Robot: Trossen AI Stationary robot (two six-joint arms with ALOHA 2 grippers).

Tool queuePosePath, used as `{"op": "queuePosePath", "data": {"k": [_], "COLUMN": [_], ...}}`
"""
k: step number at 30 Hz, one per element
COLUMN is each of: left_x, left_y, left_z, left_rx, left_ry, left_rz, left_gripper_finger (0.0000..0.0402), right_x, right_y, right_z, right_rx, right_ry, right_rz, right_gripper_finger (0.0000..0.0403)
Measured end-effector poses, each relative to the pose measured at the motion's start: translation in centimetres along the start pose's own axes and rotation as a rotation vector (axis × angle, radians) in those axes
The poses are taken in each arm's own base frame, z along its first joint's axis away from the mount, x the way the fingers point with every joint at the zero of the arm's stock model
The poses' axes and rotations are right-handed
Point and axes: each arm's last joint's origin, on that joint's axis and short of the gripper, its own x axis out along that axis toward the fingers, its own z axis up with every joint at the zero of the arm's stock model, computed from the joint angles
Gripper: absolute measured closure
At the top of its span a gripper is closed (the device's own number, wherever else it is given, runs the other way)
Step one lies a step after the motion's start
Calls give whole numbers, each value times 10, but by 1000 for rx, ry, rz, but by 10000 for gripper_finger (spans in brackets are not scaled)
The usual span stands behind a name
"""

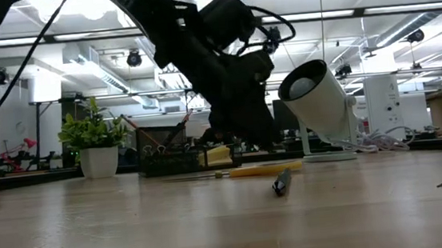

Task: Pick and place office supplies into organizer
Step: Put the yellow scissors into the black desk organizer

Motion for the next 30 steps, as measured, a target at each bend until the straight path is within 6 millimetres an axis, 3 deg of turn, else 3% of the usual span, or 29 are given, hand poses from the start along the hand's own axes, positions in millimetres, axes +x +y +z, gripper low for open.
{"op": "queuePosePath", "data": {"k": [19, 30], "left_x": [28, 28], "left_y": [7, 8], "left_z": [-17, -17], "left_rx": [22, 25], "left_ry": [56, 53], "left_rz": [62, 118], "left_gripper_finger": [198, 198], "right_x": [0, 0], "right_y": [0, 0], "right_z": [0, 0], "right_rx": [-20, -20], "right_ry": [2, 2], "right_rz": [2, 2], "right_gripper_finger": [337, 337]}}
